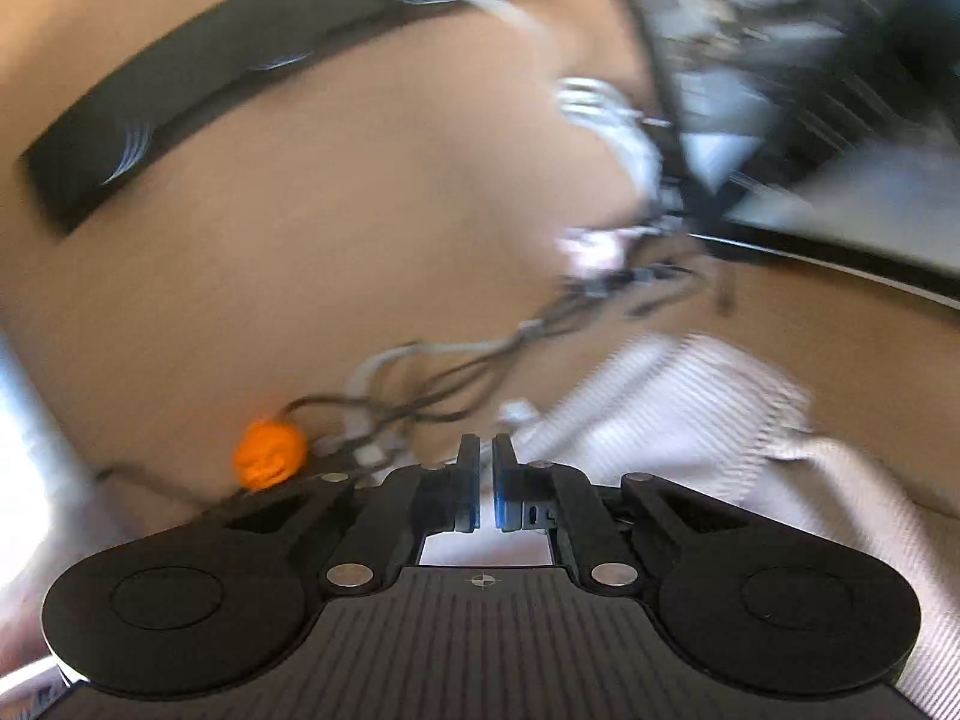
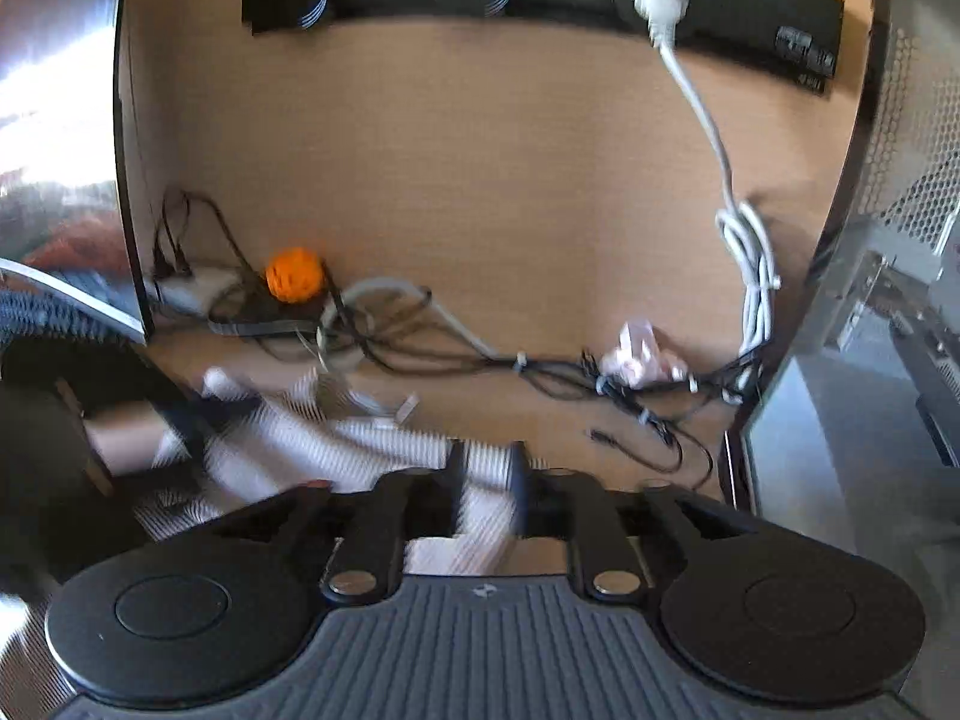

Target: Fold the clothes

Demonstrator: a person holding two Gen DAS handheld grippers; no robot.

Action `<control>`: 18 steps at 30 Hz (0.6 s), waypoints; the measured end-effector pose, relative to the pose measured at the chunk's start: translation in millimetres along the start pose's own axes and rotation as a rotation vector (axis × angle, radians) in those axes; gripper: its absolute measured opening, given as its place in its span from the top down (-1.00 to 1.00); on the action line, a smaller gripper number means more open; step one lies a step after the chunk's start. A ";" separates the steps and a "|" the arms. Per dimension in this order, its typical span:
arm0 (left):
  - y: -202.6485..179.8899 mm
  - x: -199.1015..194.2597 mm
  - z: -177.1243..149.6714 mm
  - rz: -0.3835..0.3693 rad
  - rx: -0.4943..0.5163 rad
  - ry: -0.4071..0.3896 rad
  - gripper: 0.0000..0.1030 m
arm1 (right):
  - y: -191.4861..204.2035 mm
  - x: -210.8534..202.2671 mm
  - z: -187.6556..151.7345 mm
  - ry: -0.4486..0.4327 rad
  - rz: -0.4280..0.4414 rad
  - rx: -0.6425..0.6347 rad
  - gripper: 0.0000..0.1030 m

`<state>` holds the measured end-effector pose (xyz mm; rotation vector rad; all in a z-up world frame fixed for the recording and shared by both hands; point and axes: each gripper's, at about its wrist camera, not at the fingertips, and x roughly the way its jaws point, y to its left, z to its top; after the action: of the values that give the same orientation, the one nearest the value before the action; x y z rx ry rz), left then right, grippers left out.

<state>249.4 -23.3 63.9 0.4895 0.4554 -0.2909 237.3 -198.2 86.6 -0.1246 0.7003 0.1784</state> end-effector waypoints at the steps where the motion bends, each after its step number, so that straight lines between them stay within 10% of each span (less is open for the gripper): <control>1: 11.0 -2.6 -1.8 0.016 -0.028 0.009 0.89 | -1.2 5.3 -3.8 0.020 0.006 0.005 0.13; 7: 59.8 -15.7 -14.1 0.035 -0.179 0.092 0.73 | 6.0 60.7 -34.4 0.147 0.025 0.072 -0.02; 10: 61.5 -24.1 -24.8 0.028 -0.178 0.106 0.28 | 17.8 82.6 -46.3 0.176 0.018 0.070 0.02; 14: 58.6 -37.6 -34.9 0.002 -0.151 0.100 -0.15 | 34.7 72.7 -42.6 0.132 -0.009 -0.021 0.79; 18: 46.2 -39.2 -37.4 -0.056 -0.124 0.086 -0.54 | 30.4 34.8 -13.0 0.028 0.040 -0.009 0.85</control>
<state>219.8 41.1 71.2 0.3694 0.5682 -0.2945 249.0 -166.5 52.5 -0.1221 0.7306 0.2183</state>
